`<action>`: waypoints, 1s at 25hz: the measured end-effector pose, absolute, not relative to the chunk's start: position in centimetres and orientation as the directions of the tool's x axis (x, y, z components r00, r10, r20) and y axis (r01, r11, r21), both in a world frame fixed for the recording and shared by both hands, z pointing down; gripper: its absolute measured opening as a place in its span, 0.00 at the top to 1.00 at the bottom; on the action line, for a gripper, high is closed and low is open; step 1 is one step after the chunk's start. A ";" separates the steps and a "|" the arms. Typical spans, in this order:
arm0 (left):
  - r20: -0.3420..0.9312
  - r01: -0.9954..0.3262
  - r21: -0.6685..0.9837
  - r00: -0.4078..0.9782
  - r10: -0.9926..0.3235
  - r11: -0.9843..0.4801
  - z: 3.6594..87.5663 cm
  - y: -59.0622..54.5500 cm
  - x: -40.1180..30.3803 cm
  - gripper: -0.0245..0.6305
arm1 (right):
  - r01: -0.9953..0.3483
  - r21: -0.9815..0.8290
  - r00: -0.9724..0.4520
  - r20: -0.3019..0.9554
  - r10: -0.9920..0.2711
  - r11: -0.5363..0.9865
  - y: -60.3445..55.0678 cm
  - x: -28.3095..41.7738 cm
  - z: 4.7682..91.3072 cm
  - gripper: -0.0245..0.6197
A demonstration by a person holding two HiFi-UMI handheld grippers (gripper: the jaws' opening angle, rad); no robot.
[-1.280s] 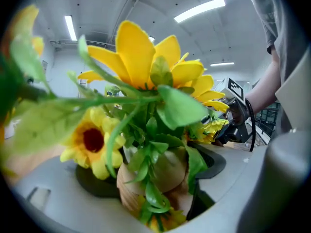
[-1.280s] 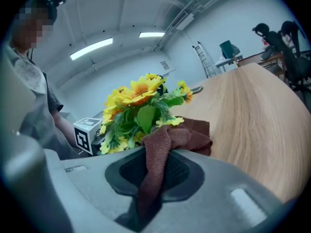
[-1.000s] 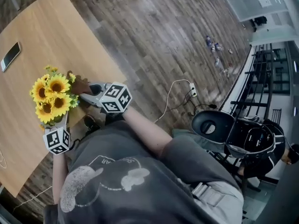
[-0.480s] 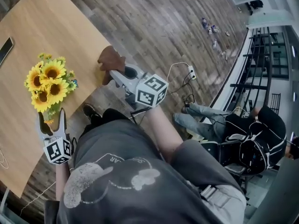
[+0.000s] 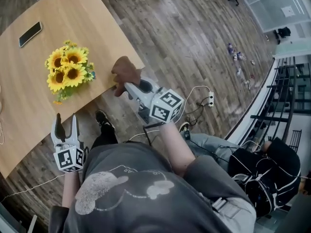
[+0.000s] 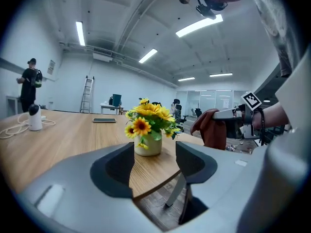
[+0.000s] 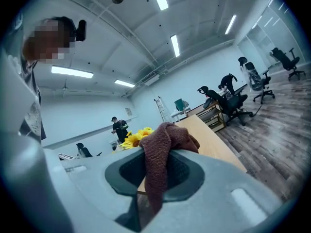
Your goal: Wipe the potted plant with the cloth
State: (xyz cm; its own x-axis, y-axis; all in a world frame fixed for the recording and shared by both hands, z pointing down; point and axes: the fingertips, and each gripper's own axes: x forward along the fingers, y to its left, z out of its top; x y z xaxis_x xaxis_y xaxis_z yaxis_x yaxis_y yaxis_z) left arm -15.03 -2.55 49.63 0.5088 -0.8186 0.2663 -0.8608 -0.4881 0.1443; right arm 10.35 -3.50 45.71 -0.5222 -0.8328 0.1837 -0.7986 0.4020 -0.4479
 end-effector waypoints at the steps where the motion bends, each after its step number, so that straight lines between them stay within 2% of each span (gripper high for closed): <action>1: 0.248 -0.867 0.142 0.499 -0.830 -0.478 49.0 -1.8 -15.0 0.52 | -0.789 -0.450 -0.537 0.172 -0.826 0.419 -3.0 9.9 45.5 0.87; 7: 0.171 -0.881 0.148 0.470 -0.866 -0.449 46.4 4.4 -15.4 0.56 | -0.755 -0.427 -0.594 0.123 -0.795 0.498 1.0 7.7 44.5 0.87; 13: 0.080 -0.873 0.134 0.481 -0.873 -0.469 41.5 8.6 -15.0 0.56 | -0.762 -0.405 -0.576 0.069 -0.815 0.505 5.1 6.8 42.1 0.87; 21: 0.020 -0.790 0.073 0.612 -0.791 -0.609 37.8 9.0 -15.4 0.55 | -0.805 -0.398 -0.501 0.061 -0.863 0.439 10.0 4.1 41.4 0.87; 25: 0.038 -0.718 0.077 0.696 -0.717 -0.692 38.1 8.4 -16.4 0.55 | -0.840 -0.418 -0.404 0.053 -0.913 0.347 10.9 3.4 41.9 0.87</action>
State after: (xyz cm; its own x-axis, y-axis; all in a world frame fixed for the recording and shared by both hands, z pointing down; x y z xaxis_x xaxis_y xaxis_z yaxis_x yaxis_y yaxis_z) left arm -16.36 8.38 38.12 0.6956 -0.7175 0.0382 -0.7179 -0.6919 0.0768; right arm 3.37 10.93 41.89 -0.4038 -0.9133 0.0533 -0.8396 0.3468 -0.4181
